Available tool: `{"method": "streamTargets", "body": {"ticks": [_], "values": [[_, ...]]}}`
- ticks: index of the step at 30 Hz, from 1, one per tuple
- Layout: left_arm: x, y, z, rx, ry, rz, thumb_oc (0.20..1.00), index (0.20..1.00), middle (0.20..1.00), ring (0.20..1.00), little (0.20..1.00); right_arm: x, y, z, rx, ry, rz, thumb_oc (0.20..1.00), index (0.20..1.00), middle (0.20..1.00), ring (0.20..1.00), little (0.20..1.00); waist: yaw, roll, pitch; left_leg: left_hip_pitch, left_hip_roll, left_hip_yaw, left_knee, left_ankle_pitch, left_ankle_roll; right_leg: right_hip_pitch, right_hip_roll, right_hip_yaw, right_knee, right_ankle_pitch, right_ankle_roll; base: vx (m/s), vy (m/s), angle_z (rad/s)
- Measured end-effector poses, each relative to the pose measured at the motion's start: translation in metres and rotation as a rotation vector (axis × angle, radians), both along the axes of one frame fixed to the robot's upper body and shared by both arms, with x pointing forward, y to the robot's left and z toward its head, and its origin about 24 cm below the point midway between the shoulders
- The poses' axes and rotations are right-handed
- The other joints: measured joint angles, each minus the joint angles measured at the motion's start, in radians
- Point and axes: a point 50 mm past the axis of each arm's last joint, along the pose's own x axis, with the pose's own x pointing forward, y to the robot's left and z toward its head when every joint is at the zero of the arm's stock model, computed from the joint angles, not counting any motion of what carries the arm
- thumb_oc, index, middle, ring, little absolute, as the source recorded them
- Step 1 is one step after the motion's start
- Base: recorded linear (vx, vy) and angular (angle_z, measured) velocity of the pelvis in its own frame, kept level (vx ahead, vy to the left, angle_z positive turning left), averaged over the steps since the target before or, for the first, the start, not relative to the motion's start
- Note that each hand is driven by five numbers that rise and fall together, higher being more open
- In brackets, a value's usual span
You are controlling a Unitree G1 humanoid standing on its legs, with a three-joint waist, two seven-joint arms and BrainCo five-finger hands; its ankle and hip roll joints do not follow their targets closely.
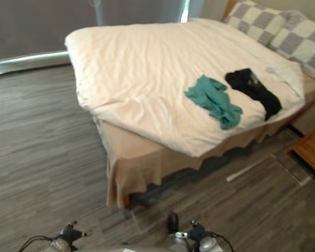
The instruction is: Tidy up the quilt and then pick up the clothes from the bed and put them into the laundry hamper.
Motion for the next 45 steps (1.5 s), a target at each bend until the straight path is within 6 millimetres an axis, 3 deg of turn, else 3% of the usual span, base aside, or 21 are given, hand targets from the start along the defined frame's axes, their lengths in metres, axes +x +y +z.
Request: {"method": "streamTargets", "body": {"ticks": [1, 2, 3, 5, 8, 9, 11, 12, 13, 15, 17, 18, 20, 21, 22, 24, 27, 31, 34, 37, 45], "values": [[-0.002, -0.001, -0.001, -0.003, 0.002, 0.0, 1.0, 1.0, 1.0, 1.0, 1.0, -0.001, 0.002, -0.001, 0.007, 0.004, -0.008, 1.0, 1.0, 1.0, 1.0, 1.0, 0.007, -0.01, -0.001, 0.017, 0.007, -0.014, 0.0, -0.014, -0.019, 0.001, -0.001, 0.024, 0.0, 0.024, 0.003, 0.25, -0.242, 0.82], [-0.008, 0.001, -0.002, 0.0, 0.019, 0.006, 1.0, 1.0, 1.0, 1.0, 1.0, -0.004, 0.005, -0.002, 0.016, 0.012, -0.011, 1.0, 1.0, 1.0, 1.0, 1.0, 0.005, -0.028, -0.008, 0.028, 0.016, -0.045, -0.001, -0.035, -0.049, 0.022, -0.015, 0.033, 0.002, 0.006, 0.039, 0.22, -0.236, 0.58], [-0.01, -0.01, -0.005, -0.028, 0.023, 0.003, 1.0, 1.0, 1.0, 1.0, 1.0, -0.003, -0.001, -0.001, 0.0, 0.013, -0.013, 1.0, 1.0, 1.0, 1.0, 1.0, 0.003, -0.001, -0.015, 0.042, 0.073, -0.038, -0.004, -0.037, -0.082, 0.043, 0.033, 0.005, 0.006, 0.0, 0.039, 0.17, -0.26, 0.6], [-0.011, -0.025, -0.008, -0.072, 0.009, 0.005, 1.0, 1.0, 1.0, 1.0, 1.0, 0.0, -0.018, 0.002, -0.041, 0.006, -0.02, 1.0, 1.0, 1.0, 1.0, 1.0, 0.004, 0.04, -0.003, 0.037, 0.133, 0.02, 0.0, -0.001, -0.126, 0.06, 0.087, -0.041, 0.005, -0.017, 0.013, 0.18, -0.319, 0.44], [-0.005, -0.025, -0.006, -0.092, -0.037, 0.066, 1.0, 1.0, 1.0, 1.0, 1.0, -0.002, -0.023, 0.003, -0.06, 0.014, -0.011, 1.0, 1.0, 1.0, 1.0, 1.0, 0.005, 0.044, 0.003, 0.037, 0.183, 0.009, 0.001, 0.059, -0.168, 0.083, 0.127, -0.089, 0.006, -0.044, -0.03, 0.1, -0.208, 0.31], [0.0, -0.025, -0.004, -0.105, -0.067, 0.106, 1.0, 1.0, 1.0, 1.0, 1.0, -0.003, -0.026, 0.003, -0.075, 0.015, 0.003, 1.0, 1.0, 1.0, 1.0, 1.0, 0.013, 0.044, 0.007, 0.005, 0.186, -0.007, 0.036, 0.079, -0.175, 0.093, 0.127, -0.113, 0.001, -0.066, -0.053, 0.04, -0.153, 0.51], [0.022, -0.024, 0.003, -0.119, -0.16, 0.143, 1.0, 1.0, 1.0, 1.0, 1.0, -0.011, -0.03, 0.002, -0.087, 0.034, -0.002, 1.0, 1.0, 1.0, 1.0, 1.0, 0.015, 0.04, 0.014, -0.046, 0.184, -0.04, 0.112, 0.086, -0.189, 0.104, 0.114, -0.154, 0.0, -0.083, -0.063, 0.0, -0.116, 0.78], [0.035, -0.023, 0.009, -0.133, -0.22, 0.182, 1.0, 1.0, 1.0, 1.0, 1.0, -0.013, -0.036, 0.003, -0.101, 0.035, -0.014, 1.0, 1.0, 1.0, 1.0, 1.0, 0.02, 0.067, 0.025, -0.086, 0.18, -0.034, 0.14, 0.104, -0.192, 0.119, 0.119, -0.196, 0.006, -0.096, -0.078, 0.01, -0.109, 1.08], [0.049, -0.022, 0.016, -0.142, -0.282, 0.195, 1.0, 1.0, 1.0, 1.0, 1.0, -0.018, -0.037, 0.002, -0.102, 0.041, -0.028, 1.0, 1.0, 1.0, 1.0, 1.0, 0.004, 0.05, 0.028, -0.114, 0.177, -0.014, 0.175, 0.111, -0.206, 0.121, 0.102, -0.232, 0.0, -0.105, -0.079, 0.02, -0.074, 1.18], [0.081, -0.02, 0.041, -0.166, -0.489, 0.213, 1.0, 1.0, 1.0, 1.0, 1.0, -0.018, -0.043, 0.003, -0.126, 0.032, -0.045, 1.0, 1.0, 1.0, 1.0, 1.0, 0.01, 0.057, 0.051, -0.158, 0.177, 0.098, 0.189, 0.132, -0.186, 0.123, 0.09, -0.273, 0.0, -0.111, -0.08, 0.05, -0.047, 0.85], [0.094, -0.015, 0.056, -0.155, -0.594, 0.192, 1.0, 1.0, 1.0, 1.0, 1.0, -0.021, -0.048, 0.005, -0.136, 0.021, -0.061, 1.0, 1.0, 1.0, 1.0, 1.0, 0.004, 0.08, 0.055, -0.14, 0.181, 0.172, 0.129, 0.136, -0.172, 0.126, 0.093, -0.292, 0.002, -0.112, -0.08, 0.05, -0.007, 0.29], [0.099, -0.009, 0.068, -0.14, -0.669, 0.173, 1.0, 1.0, 1.0, 1.0, 1.0, -0.024, -0.053, 0.005, -0.149, 0.018, -0.074, 1.0, 1.0, 1.0, 1.0, 1.0, 0.007, 0.108, 0.057, -0.11, 0.179, 0.199, 0.074, 0.151, -0.154, 0.126, 0.105, -0.288, 0.005, -0.112, -0.08, 0.08, -0.014, 0.04], [0.114, 0.0, 0.084, -0.101, -0.743, 0.156, 1.0, 1.0, 1.0, 1.0, 1.0, -0.03, -0.055, 0.005, -0.154, 0.03, -0.079, 1.0, 1.0, 1.0, 1.0, 1.0, -0.012, 0.127, 0.053, -0.096, 0.181, 0.198, 0.038, 0.145, -0.146, 0.128, 0.108, -0.3, 0.0, -0.11, -0.076, 0.1, -0.016, 0.13], [0.128, 0.014, 0.108, -0.045, -0.843, 0.118, 1.0, 1.0, 1.0, 1.0, 1.0, -0.034, -0.055, 0.005, -0.149, 0.024, -0.074, 1.0, 1.0, 1.0, 1.0, 1.0, -0.024, 0.143, 0.049, -0.076, 0.183, 0.202, -0.001, 0.129, -0.133, 0.123, 0.117, -0.306, 0.0, -0.107, -0.072, 0.06, -0.022, 0.1], [0.139, 0.019, 0.127, -0.019, -0.922, 0.083, 1.0, 1.0, 1.0, 1.0, 1.0, -0.037, -0.056, 0.005, -0.149, 0.027, -0.072, 1.0, 1.0, 1.0, 1.0, 1.0, -0.02, 0.147, 0.052, -0.082, 0.195, 0.212, 0.0, 0.095, -0.125, 0.114, 0.128, -0.303, 0.0, -0.099, -0.061, 0.05, -0.022, -0.02], [0.155, 0.029, 0.154, 0.025, -1.032, 0.051, 1.0, 1.0, 1.0, 1.0, 1.0, -0.041, -0.053, 0.003, -0.142, 0.039, -0.068, 1.0, 1.0, 1.0, 1.0, 1.0, -0.018, 0.134, 0.059, -0.085, 0.192, 0.226, 0.0, 0.079, -0.13, 0.102, 0.124, -0.282, 0.0, -0.094, -0.054, 0.03, -0.01, -0.15], [0.181, 0.029, 0.215, 0.193, -1.179, -0.244, 1.0, 1.0, 1.0, 1.0, 1.0, -0.046, -0.048, 0.001, -0.122, 0.05, -0.054, 1.0, 1.0, 1.0, 1.0, 1.0, -0.027, 0.109, 0.062, -0.087, 0.166, 0.266, -0.005, 0.067, -0.115, 0.071, 0.106, -0.226, 0.0, -0.083, -0.043, 0.0, 0.038, -0.33], [0.227, 0.005, 0.242, 0.34, -1.173, -0.496, 1.0, 1.0, 1.0, 1.0, 1.0, -0.035, -0.052, 0.003, -0.135, 0.045, -0.023, 1.0, 1.0, 1.0, 1.0, 1.0, -0.06, 0.124, 0.066, -0.095, 0.142, 0.328, -0.006, 0.065, -0.107, 0.035, 0.087, -0.176, 0.001, -0.055, -0.02, 0.0, 0.028, -0.45], [0.252, -0.02, 0.252, 0.344, -1.181, -0.539, 1.0, 1.0, 1.0, 1.0, 1.0, -0.034, -0.054, 0.004, -0.147, 0.048, 0.003, 1.0, 1.0, 1.0, 1.0, 1.0, -0.128, 0.138, 0.067, -0.106, 0.138, 0.335, -0.006, 0.062, -0.107, 0.016, 0.087, -0.17, 0.001, -0.043, -0.015, -0.04, 0.01, -0.15], [0.277, -0.047, 0.265, 0.475, -1.113, -0.725, 1.0, 1.0, 1.0, 1.0, 1.0, -0.026, -0.053, 0.005, -0.156, 0.036, 0.047, 1.0, 1.0, 1.0, 1.0, 1.0, -0.182, 0.142, 0.074, -0.148, 0.141, 0.343, -0.001, 0.066, -0.111, -0.039, 0.095, -0.152, 0.006, -0.023, -0.02, -0.12, 0.016, -0.23], [0.294, -0.068, 0.285, 0.746, -1.05, -0.966, 1.0, 1.0, 1.0, 1.0, 1.0, 0.005, -0.048, 0.013, -0.16, -0.051, 0.097, 1.0, 1.0, 1.0, 1.0, 1.0, -0.202, 0.122, 0.145, -0.219, 0.141, 0.363, -0.002, 0.073, -0.118, -0.132, 0.103, -0.117, 0.006, -0.004, -0.022, -0.06, 0.003, -0.14]]}}
